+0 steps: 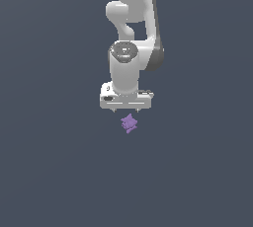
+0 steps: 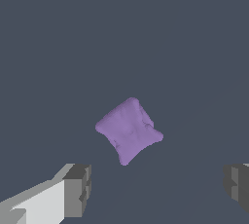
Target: Pick up the object and move it to a goal position.
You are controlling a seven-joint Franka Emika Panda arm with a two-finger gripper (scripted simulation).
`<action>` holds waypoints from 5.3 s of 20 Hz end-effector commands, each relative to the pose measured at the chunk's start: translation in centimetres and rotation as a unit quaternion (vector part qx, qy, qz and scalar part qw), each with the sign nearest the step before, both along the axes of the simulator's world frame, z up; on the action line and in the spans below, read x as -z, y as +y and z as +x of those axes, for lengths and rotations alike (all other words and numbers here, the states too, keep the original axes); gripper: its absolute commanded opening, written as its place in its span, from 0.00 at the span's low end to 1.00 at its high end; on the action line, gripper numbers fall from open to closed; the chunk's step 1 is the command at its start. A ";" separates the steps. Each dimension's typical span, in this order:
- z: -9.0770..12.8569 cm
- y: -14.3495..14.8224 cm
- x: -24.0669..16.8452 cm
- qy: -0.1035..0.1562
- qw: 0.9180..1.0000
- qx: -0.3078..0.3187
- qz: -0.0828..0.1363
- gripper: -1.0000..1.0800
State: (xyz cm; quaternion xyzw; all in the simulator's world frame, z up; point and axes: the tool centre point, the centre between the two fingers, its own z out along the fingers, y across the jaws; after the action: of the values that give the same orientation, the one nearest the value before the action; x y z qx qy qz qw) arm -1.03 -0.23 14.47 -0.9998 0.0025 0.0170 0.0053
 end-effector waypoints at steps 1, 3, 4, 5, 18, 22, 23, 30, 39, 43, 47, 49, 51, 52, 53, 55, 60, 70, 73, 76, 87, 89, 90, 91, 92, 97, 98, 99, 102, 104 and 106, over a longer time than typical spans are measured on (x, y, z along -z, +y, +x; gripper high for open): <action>0.0 0.0 0.0 0.000 1.000 0.000 0.000 0.96; 0.1 0.0 -0.1 -0.002 1.000 0.000 0.001 0.96; 0.3 -0.1 -0.3 -0.004 1.000 0.001 0.002 0.96; 0.5 -0.1 -0.5 -0.008 1.000 0.002 0.003 0.96; 1.4 -0.3 -1.1 -0.023 1.000 -0.008 0.009 0.96; 1.4 -0.2 -0.5 -0.023 0.999 -0.034 0.007 0.96; 1.3 -0.2 -0.3 -0.022 0.999 -0.042 0.007 0.96; 1.1 0.3 1.4 -0.021 0.992 -0.121 0.003 0.96; 0.7 1.0 4.0 -0.019 0.970 -0.242 0.000 0.96; 0.6 1.3 4.8 -0.018 0.961 -0.277 0.000 0.96; 0.5 1.5 5.2 -0.018 0.954 -0.299 0.000 0.96; 0.4 1.5 5.4 -0.018 0.952 -0.305 0.000 0.96; 0.4 1.5 5.4 -0.018 0.951 -0.308 0.000 0.96; 0.4 1.5 5.4 -0.018 0.951 -0.309 0.000 0.96; 0.4 1.5 5.4 -0.018 0.952 -0.306 0.000 0.96; 0.4 1.5 5.6 -0.018 0.952 -0.306 0.000 0.96; 0.4 1.5 7.2 -0.018 0.952 -0.307 0.000 0.96; 0.4 1.5 10.5 -0.018 0.951 -0.308 0.000 0.96; 0.4 1.5 10.5 -0.018 0.951 -0.308 0.000 0.00; 0.4 1.5 10.5 -0.018 0.951 -0.308 0.000 0.00; 0.3 0.8 9.4 -0.018 0.951 -0.308 0.000 0.00; 0.3 0.3 8.6 -0.018 0.951 -0.308 0.000 0.00; 0.2 0.0 8.1 -0.018 0.951 -0.308 0.000 0.00; 0.2 -0.3 7.5 -0.018 0.951 -0.308 0.000 0.00; 0.2 -0.7 6.9 -0.018 0.951 -0.308 0.000 0.00; -0.1 -3.2 2.9 -0.018 0.951 -0.309 0.000 0.00; -0.2 -3.8 2.0 -0.018 0.951 -0.309 0.000 0.00; -0.3 -4.4 1.0 -0.018 0.951 -0.309 0.000 0.00; -0.5 -6.4 -2.2 -0.018 0.951 -0.309 0.000 0.00; -0.6 -7.7 -4.4 -0.018 0.951 -0.309 0.001 0.00; -0.7 -9.1 -6.6 -0.018 0.951 -0.309 0.001 0.00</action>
State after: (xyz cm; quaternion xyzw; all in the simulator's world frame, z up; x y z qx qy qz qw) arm -1.59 -8.29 19.40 -0.9519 -0.3064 -0.0006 0.0002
